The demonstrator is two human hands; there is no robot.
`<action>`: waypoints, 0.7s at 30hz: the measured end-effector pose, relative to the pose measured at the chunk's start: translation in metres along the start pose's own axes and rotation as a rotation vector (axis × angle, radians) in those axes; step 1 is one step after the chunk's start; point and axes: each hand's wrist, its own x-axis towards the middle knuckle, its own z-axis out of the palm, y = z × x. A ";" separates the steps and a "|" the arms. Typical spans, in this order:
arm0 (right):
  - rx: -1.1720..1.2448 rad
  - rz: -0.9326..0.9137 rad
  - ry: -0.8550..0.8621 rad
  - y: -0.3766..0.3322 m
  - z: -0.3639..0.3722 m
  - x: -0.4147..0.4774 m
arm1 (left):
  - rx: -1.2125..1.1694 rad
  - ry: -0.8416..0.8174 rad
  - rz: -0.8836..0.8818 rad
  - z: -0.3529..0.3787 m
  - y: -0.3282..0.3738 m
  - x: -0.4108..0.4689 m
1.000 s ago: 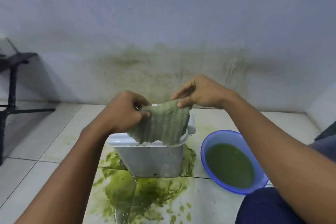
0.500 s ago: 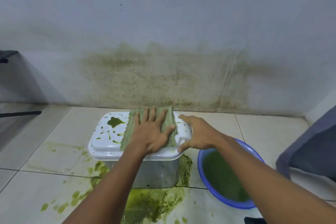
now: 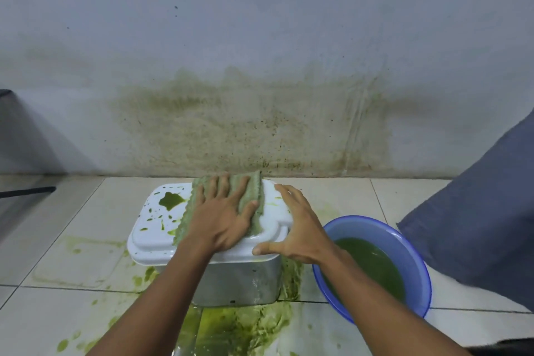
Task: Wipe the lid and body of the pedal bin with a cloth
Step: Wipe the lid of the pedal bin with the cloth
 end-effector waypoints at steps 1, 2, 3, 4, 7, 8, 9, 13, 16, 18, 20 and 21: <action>0.019 0.011 0.005 -0.001 0.000 0.000 | -0.005 -0.016 0.031 0.001 0.014 0.004; 0.036 0.022 0.017 0.000 0.001 0.002 | -0.008 -0.023 0.073 0.002 0.028 0.005; 0.047 0.020 0.030 0.001 0.003 0.004 | -0.008 -0.021 0.113 0.004 0.037 0.002; 0.050 0.015 0.036 0.004 0.004 0.005 | -0.005 -0.014 0.152 0.006 0.041 -0.005; 0.041 0.020 0.036 0.010 0.007 0.006 | 0.000 0.028 0.247 0.012 0.020 -0.032; 0.043 0.020 0.034 0.010 0.007 0.005 | -0.008 0.031 0.248 0.011 0.006 -0.038; 0.043 0.025 0.028 0.011 0.007 0.004 | -0.013 0.030 0.216 0.009 -0.008 -0.040; 0.036 0.020 0.018 0.009 0.004 0.002 | 0.031 0.002 -0.049 0.000 -0.019 -0.009; 0.095 0.005 0.025 0.005 0.000 0.003 | 0.005 -0.049 0.003 0.003 0.034 0.007; 0.113 -0.010 0.027 0.006 -0.002 0.005 | 0.026 -0.034 0.105 0.007 0.057 -0.002; 0.093 0.008 0.021 0.007 -0.003 0.005 | 0.041 -0.013 0.199 0.010 0.053 -0.018; 0.083 0.015 0.020 0.008 -0.004 0.005 | 0.037 0.000 0.236 0.011 0.044 -0.026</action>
